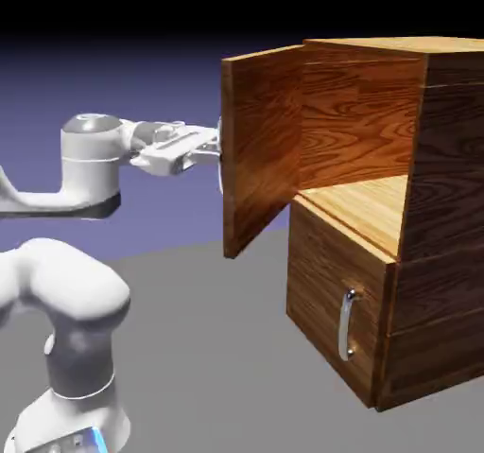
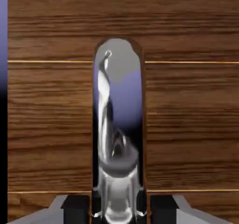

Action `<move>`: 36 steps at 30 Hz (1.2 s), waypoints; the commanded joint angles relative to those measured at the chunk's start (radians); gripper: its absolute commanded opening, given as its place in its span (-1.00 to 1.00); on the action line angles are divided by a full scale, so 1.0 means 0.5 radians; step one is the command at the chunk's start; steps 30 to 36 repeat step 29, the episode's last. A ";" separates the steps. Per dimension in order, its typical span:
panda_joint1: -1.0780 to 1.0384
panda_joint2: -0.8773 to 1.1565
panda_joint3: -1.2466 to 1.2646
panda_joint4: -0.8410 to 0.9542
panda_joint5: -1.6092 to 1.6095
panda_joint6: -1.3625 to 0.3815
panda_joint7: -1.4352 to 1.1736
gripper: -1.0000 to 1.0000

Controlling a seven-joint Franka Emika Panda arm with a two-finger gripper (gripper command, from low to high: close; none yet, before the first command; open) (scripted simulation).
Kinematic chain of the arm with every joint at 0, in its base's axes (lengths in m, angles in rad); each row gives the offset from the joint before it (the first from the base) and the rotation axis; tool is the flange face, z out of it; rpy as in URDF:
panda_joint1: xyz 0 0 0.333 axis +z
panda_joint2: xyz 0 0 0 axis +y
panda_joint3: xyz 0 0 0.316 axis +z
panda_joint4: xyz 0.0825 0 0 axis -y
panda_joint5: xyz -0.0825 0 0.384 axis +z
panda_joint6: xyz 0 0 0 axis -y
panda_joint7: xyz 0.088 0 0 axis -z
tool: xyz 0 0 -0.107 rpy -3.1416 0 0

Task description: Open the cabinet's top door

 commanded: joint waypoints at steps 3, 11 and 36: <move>-0.058 0.156 0.218 0.131 0.200 -0.194 0.054 -1.00; -0.430 0.625 0.797 0.635 0.639 -0.754 0.213 -1.00; -1.559 0.765 1.729 1.459 1.119 -1.290 0.166 -1.00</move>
